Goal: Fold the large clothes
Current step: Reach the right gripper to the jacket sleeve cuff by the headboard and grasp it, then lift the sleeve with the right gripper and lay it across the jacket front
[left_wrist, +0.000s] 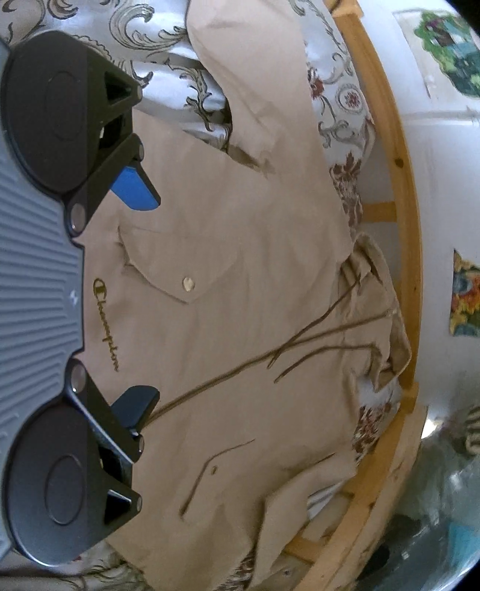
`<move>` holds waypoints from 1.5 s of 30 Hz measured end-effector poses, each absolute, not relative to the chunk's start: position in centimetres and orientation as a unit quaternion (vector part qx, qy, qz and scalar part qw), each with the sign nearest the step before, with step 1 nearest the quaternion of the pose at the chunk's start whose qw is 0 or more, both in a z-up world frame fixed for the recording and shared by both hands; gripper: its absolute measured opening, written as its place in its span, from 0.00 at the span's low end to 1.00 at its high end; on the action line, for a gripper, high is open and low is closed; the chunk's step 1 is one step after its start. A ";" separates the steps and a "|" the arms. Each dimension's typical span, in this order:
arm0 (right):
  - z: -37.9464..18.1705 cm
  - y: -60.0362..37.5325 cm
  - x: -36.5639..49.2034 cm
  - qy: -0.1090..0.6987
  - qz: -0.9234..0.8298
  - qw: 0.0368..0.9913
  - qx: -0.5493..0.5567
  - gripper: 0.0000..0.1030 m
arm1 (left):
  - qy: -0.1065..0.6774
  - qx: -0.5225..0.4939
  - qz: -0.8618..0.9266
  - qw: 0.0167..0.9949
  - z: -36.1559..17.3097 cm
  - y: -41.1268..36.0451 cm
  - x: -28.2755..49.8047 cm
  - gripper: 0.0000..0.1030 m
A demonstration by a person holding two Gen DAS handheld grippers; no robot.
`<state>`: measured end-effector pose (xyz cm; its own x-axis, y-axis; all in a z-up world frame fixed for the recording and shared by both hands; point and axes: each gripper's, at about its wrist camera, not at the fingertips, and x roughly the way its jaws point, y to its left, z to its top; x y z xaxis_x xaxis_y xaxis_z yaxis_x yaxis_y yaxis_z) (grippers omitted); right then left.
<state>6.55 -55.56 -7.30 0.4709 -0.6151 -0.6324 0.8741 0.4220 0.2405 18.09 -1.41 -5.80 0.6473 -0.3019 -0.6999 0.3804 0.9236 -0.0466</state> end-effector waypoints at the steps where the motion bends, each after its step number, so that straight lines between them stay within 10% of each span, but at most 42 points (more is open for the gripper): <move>1: -7.2 -55.4 6.6 0.229 -0.460 0.811 0.281 0.18 | 0.374 0.043 -0.187 0.907 -5.6 -1.1 18.2 0.99; 24: 13.5 -37.2 14.7 0.105 -0.236 0.962 0.084 0.01 | 0.286 0.042 -0.179 0.940 -5.2 1.3 17.9 0.99; 33: 12.0 -19.8 25.1 0.140 0.037 0.989 0.027 0.01 | 0.270 0.042 -0.194 0.942 -6.4 1.8 18.0 0.99; 35: 10.1 -16.2 26.5 0.175 0.089 0.981 0.002 0.09 | 0.274 0.047 -0.196 0.940 -6.8 1.7 18.1 0.99; 37: 9.0 -14.2 26.2 0.194 0.106 0.975 -0.005 0.53 | 0.280 0.047 -0.201 0.938 -7.1 1.7 18.3 0.99; 39: 8.7 -14.2 25.1 0.195 0.114 0.974 -0.008 0.73 | 0.285 0.042 -0.203 0.936 -7.4 1.7 18.4 0.99; 45: 8.0 -21.0 19.5 0.223 0.029 0.974 -0.031 0.96 | 0.300 0.038 -0.183 0.936 -8.3 2.0 19.3 0.99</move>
